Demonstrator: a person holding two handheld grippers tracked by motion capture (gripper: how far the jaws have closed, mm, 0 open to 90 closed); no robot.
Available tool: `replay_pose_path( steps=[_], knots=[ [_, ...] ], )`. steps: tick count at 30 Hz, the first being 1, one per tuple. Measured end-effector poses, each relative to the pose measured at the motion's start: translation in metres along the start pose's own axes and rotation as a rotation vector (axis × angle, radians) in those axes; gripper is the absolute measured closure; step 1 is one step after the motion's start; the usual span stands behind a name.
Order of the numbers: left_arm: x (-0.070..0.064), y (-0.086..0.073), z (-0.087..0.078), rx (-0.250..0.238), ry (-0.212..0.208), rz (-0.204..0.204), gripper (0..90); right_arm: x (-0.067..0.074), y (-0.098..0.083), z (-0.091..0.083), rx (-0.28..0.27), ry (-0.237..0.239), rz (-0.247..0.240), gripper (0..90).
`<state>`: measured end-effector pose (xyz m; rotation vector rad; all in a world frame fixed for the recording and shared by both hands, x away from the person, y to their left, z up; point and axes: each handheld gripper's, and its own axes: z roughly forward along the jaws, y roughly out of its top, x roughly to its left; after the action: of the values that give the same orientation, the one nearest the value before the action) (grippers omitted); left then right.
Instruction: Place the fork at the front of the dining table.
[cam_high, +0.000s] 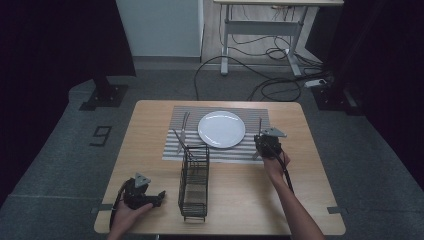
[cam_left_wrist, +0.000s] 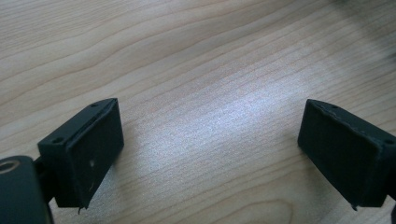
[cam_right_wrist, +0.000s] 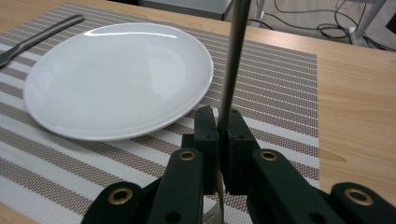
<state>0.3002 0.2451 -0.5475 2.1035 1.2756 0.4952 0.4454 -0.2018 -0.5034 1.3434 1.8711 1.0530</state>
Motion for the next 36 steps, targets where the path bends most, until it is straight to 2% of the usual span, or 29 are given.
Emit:
replay_pose_path(
  steps=[3, 16, 19, 24, 25, 26, 36],
  knots=[
    [0.0, 0.0, 0.0, 0.0, 0.0, 0.0, 6.7, -0.003, 0.003, 0.007, 0.019, 0.001, 0.027, 85.8],
    [0.0, 0.0, 0.0, 0.001, -0.003, 0.003, 6.6, -0.001, 0.011, 0.027, 0.056, -0.011, 0.04, 85.4],
    [0.0, 0.0, 0.0, 0.001, -0.003, 0.003, 6.6, -0.001, 0.012, 0.03, 0.067, -0.016, 0.054, 85.5],
    [0.0, 0.0, 0.0, 0.002, -0.005, 0.005, 6.5, -0.009, 0.01, 0.038, 0.084, -0.024, 0.114, 85.8],
    [0.0, 0.0, 0.0, 0.002, -0.005, 0.005, 6.5, -0.009, 0.01, 0.038, 0.084, -0.024, 0.114, 85.8],
    [0.0, 0.0, 0.0, 0.002, -0.005, 0.005, 6.5, -0.011, 0.009, 0.041, 0.089, -0.027, 0.135, 85.9],
    [0.0, 0.0, 0.0, 0.002, -0.005, 0.005, 6.6, -0.011, 0.009, 0.051, 0.105, -0.04, 0.151, 85.9]
  ],
)
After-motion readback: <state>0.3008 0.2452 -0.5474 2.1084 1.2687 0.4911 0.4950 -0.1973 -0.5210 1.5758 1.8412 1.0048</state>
